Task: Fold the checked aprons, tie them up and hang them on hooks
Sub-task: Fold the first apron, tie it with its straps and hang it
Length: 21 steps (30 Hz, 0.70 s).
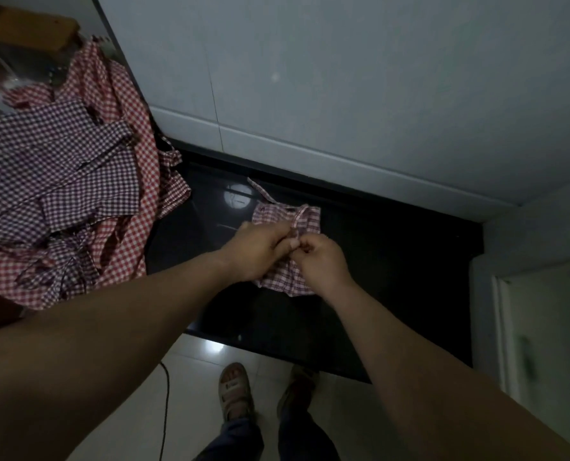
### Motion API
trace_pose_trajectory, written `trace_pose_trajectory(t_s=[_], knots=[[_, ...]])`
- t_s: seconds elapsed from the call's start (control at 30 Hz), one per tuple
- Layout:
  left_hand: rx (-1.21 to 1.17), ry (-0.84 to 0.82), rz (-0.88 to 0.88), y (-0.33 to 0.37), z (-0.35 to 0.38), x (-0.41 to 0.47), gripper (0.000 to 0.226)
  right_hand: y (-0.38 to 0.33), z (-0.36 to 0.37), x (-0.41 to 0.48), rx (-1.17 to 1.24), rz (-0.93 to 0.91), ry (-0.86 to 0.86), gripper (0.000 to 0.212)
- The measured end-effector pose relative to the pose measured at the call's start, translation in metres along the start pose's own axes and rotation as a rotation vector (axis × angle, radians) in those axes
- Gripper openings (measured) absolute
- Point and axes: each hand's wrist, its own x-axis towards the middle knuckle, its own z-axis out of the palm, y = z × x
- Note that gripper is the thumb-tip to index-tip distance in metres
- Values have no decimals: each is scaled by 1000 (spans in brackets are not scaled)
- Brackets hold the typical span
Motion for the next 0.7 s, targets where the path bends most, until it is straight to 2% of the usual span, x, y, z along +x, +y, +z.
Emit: trace_pose_trajectory(t_s=[0.07, 0.13, 0.2, 0.23, 0.3, 0.37, 0.4, 0.47, 0.53, 0.6, 0.67, 0.7], knots=[[233, 55, 29, -14, 2, -6, 25, 10, -1, 2, 45, 61, 96, 20], [279, 77, 37, -27, 4, -11, 24, 20, -1, -2, 152, 151, 118, 20], [303, 78, 53, -33, 10, -13, 21, 24, 1, -7, 189, 155, 111, 19], [318, 69, 49, -34, 11, -13, 21, 23, 1, -8, 112, 81, 125, 19], [339, 48, 32, -35, 13, -11, 22, 15, -2, -7, -187, -197, 143, 16], [363, 20, 31, -34, 12, -8, 21, -1, -4, 0, -332, -403, 31, 12], [364, 2, 34, -34, 11, -7, 20, -6, -4, 5, -287, -390, -71, 12], [335, -13, 26, -32, 11, -6, 24, -12, -4, 15, -77, -215, -186, 11], [290, 14, 6, -30, 13, -8, 28, -12, -3, 22, 96, -89, -159, 10], [261, 35, -21, -29, 16, -11, 22, -12, -1, 23, 197, -15, -133, 8], [150, 34, -97, -32, 20, -16, 19, -14, 4, 24, 173, 29, -129, 5], [-8, 44, -176, -34, 18, -18, 20, -15, 6, 25, 100, 24, -138, 7]])
